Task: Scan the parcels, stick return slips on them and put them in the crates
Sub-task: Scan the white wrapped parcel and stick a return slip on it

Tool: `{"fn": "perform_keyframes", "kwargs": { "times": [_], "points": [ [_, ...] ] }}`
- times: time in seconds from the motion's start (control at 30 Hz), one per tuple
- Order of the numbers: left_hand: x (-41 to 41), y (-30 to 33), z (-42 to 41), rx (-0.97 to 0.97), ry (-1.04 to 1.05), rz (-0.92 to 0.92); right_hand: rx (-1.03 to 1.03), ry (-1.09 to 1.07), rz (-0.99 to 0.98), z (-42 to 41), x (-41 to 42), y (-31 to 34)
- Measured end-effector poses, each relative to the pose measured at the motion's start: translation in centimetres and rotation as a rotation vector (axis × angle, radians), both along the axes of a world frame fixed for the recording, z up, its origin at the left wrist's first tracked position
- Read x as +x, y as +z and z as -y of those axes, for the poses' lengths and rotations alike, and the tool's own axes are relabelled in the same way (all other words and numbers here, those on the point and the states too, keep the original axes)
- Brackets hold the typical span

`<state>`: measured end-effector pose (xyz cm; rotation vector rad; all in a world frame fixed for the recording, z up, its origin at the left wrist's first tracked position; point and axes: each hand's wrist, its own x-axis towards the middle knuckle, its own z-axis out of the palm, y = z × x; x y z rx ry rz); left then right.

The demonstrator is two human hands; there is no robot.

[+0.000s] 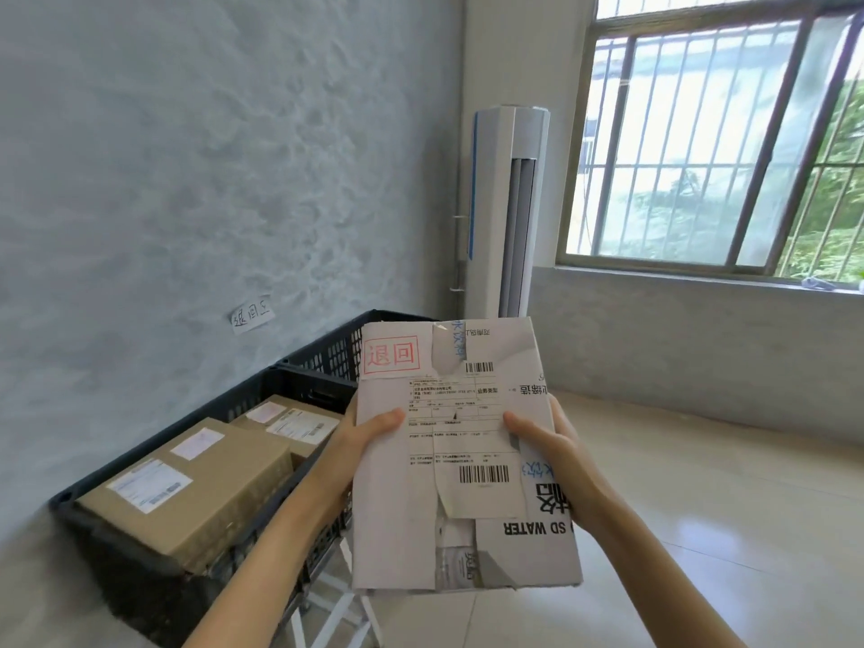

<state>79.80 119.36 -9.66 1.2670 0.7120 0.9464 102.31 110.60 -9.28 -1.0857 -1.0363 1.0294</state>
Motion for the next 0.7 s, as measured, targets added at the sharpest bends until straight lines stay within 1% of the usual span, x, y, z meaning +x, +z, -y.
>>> {"fn": "perform_keyframes", "kwargs": {
  "times": [0.1, 0.27, 0.47, 0.7],
  "points": [
    [5.3, 0.7, -6.0, 0.044, 0.012, -0.015, 0.012, -0.021, -0.012, -6.1, 5.1, 0.3],
    [12.3, 3.9, -15.3, 0.114, 0.002, -0.037, 0.065, -0.007, 0.016, -15.6, 12.3, 4.0],
    [15.8, 4.3, -25.1, 0.104, 0.041, -0.012, 0.043, 0.057, 0.034, -26.5, 16.1, 5.2],
    [18.4, 1.2, -39.0, 0.049, 0.099, 0.013, -0.016, 0.089, 0.058, -41.5, 18.6, 2.8]
  ]
}}
